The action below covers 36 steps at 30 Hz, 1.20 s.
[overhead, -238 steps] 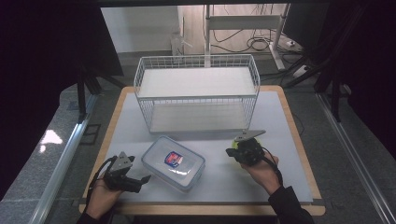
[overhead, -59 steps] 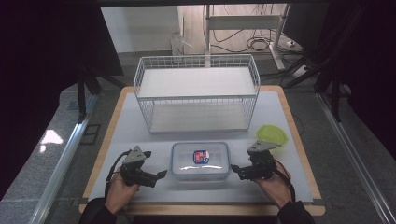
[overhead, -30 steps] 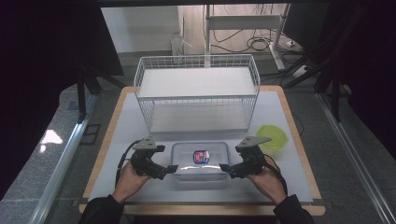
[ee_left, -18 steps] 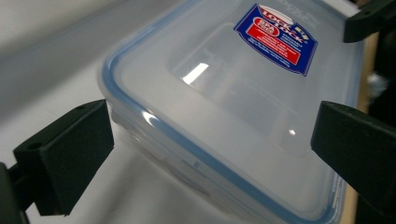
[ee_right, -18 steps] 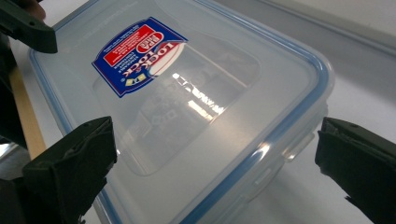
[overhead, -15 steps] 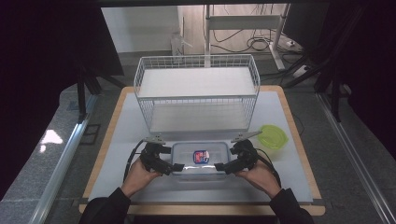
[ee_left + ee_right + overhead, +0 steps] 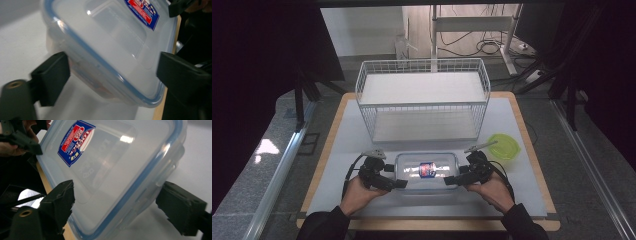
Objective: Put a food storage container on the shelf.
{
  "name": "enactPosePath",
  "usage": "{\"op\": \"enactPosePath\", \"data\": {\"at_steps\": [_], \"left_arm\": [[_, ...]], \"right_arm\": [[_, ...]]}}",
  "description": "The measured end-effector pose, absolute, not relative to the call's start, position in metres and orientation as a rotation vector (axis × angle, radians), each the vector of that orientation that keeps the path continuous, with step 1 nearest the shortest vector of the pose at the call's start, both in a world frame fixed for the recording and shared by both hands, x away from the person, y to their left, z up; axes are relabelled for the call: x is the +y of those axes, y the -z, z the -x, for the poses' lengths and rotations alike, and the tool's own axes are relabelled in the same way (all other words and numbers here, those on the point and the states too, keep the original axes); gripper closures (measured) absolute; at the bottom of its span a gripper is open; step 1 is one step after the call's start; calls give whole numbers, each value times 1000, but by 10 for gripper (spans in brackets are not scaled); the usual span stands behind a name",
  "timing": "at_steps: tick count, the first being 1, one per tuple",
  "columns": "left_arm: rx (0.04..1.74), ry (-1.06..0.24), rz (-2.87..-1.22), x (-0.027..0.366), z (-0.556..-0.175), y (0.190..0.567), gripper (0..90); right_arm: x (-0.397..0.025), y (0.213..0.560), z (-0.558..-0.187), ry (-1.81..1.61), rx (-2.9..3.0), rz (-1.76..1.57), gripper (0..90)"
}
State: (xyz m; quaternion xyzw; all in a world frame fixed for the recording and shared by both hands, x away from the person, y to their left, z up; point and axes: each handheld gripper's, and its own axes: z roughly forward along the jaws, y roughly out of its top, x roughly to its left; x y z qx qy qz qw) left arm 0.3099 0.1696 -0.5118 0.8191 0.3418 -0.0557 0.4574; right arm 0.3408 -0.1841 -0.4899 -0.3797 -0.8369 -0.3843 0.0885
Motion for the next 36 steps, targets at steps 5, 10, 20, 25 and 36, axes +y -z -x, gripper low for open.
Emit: {"op": "enactPosePath", "data": {"at_steps": [5, 10, 20, 25, 36], "left_arm": [[866, 124, -1972, 174, -296, 512, 253], [898, 142, -1908, 182, -289, 512, 366], [941, 132, -1864, 182, -286, 510, 427], [954, 88, -1837, 183, -286, 506, 490], [994, 58, -1804, 184, -288, 505, 510]], "right_arm": [[-194, 490, -330, 1164, -2443, 1134, 284], [-201, 489, -325, 1187, -2418, 1128, 369], [-206, 488, -327, 1280, -2336, 1182, 435], [-212, 489, -328, 1349, -2239, 1228, 508], [-204, 483, -320, 1422, -2337, 1237, 507]]}}
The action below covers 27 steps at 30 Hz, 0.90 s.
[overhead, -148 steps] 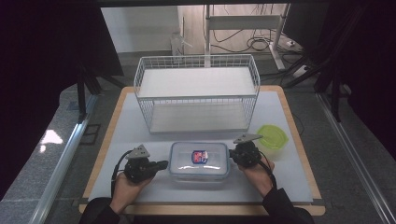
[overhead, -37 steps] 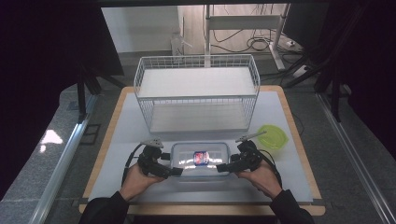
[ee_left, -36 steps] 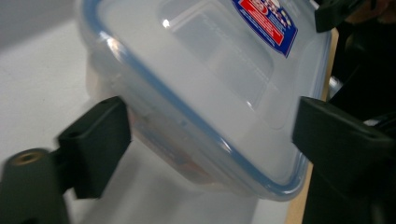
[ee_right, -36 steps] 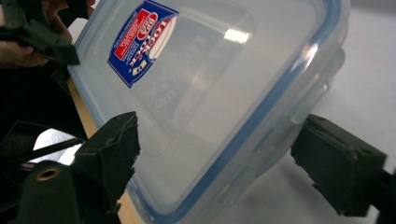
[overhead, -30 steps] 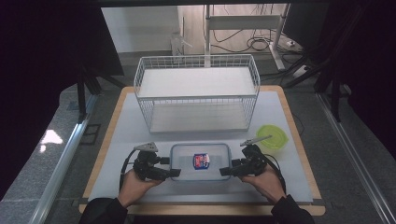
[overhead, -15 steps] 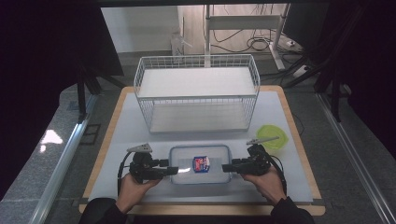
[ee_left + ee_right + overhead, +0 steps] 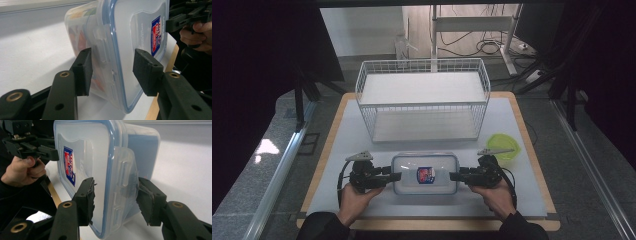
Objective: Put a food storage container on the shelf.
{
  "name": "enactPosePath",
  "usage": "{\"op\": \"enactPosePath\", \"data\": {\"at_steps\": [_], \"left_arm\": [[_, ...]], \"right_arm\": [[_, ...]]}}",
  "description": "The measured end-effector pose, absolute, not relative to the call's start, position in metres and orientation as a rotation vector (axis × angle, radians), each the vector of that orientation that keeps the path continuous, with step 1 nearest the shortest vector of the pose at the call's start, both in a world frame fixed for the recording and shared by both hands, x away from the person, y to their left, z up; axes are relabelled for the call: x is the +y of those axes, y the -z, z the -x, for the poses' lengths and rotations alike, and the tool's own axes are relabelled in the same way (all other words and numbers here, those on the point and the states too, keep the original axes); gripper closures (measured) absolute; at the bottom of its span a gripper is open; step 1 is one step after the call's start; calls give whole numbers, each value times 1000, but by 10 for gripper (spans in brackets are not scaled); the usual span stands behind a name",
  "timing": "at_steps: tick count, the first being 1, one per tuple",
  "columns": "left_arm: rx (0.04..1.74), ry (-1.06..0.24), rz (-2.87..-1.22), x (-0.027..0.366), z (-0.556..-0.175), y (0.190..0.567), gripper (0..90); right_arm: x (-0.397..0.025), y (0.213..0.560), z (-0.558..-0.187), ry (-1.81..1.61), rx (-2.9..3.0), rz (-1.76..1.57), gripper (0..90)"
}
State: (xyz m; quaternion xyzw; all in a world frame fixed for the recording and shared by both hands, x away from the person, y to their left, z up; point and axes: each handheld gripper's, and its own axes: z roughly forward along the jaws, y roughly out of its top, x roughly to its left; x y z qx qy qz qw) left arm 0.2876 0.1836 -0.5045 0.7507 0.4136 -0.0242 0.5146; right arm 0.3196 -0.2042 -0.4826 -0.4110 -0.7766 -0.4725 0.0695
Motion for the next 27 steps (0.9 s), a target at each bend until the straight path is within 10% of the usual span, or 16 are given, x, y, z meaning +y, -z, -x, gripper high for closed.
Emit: {"op": "enactPosePath", "data": {"at_steps": [27], "left_arm": [[931, -38, -1789, 192, -299, 461, 527]], "right_arm": [[-198, 446, -336, 1523, -2356, 1184, 498]]}}
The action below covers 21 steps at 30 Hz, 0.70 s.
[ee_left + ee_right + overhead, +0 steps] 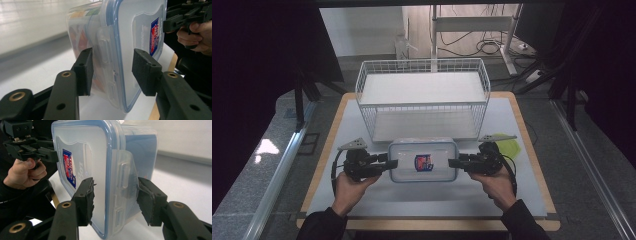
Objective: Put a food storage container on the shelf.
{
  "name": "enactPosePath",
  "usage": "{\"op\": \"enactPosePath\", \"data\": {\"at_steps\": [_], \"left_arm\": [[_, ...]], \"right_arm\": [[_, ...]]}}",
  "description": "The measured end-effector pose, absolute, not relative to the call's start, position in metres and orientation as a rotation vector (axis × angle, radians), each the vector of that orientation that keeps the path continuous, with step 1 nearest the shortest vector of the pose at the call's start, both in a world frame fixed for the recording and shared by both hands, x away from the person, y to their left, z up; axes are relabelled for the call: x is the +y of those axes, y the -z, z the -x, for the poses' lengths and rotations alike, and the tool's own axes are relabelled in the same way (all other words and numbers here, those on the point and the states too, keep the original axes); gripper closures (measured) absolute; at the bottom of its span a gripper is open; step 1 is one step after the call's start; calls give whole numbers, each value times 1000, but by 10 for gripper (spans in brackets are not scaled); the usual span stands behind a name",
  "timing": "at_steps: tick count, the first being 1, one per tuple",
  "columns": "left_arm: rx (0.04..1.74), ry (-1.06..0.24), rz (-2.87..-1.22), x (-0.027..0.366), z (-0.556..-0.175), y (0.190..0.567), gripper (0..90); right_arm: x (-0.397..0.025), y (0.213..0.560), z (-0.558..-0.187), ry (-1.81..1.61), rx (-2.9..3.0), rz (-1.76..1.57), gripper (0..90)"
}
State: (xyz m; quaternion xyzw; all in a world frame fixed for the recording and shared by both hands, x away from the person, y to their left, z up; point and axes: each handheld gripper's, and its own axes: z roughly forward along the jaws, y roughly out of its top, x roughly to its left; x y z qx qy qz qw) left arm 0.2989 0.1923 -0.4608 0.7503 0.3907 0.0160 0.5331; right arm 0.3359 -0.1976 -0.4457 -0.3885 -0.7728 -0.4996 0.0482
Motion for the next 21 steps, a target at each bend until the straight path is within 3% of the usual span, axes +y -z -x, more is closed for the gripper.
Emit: {"op": "enactPosePath", "data": {"at_steps": [21], "left_arm": [[888, -92, -1782, 196, -325, 395, 535]], "right_arm": [[-198, 394, -366, 1599, -2301, 1156, 496]]}}
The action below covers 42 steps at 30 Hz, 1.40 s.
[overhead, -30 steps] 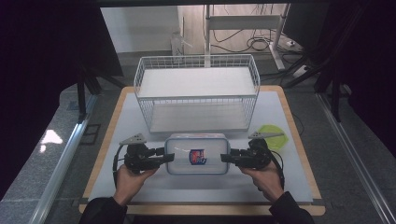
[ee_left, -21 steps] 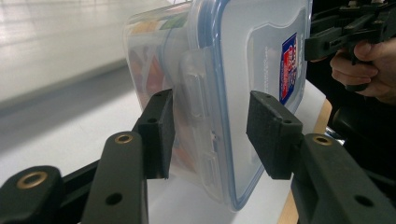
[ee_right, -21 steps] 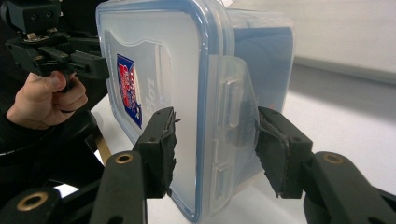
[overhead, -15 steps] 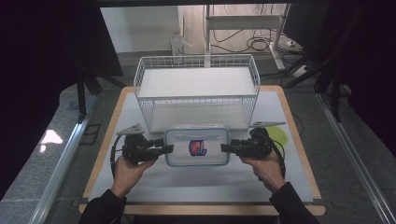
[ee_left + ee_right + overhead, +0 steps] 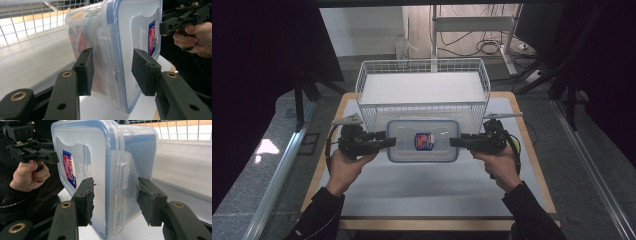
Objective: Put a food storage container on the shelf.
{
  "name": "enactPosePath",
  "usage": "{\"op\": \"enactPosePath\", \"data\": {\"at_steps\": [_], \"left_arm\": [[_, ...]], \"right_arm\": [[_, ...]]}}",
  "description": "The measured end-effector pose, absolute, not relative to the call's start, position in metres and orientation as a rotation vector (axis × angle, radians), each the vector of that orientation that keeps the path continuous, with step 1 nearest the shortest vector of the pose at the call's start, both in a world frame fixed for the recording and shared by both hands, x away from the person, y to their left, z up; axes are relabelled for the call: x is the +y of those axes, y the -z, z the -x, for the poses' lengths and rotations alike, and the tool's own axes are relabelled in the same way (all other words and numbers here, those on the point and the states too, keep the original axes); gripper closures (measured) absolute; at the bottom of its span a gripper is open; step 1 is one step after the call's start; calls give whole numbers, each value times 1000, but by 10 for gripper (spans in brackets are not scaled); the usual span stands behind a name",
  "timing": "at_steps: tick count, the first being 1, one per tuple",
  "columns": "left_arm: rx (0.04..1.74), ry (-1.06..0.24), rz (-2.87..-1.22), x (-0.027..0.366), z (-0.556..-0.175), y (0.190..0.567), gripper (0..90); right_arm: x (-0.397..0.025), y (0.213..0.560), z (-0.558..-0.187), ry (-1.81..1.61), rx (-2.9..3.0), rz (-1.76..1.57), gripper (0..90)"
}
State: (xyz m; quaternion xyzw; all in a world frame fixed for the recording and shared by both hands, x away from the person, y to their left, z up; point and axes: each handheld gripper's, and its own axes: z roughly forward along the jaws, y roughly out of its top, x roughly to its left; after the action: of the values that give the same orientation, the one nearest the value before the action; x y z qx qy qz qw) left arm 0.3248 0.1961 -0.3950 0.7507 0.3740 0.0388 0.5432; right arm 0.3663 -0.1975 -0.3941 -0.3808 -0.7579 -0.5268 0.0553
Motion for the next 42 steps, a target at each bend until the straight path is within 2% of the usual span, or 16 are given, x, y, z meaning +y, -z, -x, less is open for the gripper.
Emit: {"op": "enactPosePath", "data": {"at_steps": [25, 42], "left_arm": [[890, -82, -1740, 211, -373, 338, 536], [897, -60, -1728, 215, -425, 305, 536]], "right_arm": [[-183, 324, -412, 1647, -2305, 1178, 494], [-179, 293, -455, 1699, -2249, 1239, 493]]}}
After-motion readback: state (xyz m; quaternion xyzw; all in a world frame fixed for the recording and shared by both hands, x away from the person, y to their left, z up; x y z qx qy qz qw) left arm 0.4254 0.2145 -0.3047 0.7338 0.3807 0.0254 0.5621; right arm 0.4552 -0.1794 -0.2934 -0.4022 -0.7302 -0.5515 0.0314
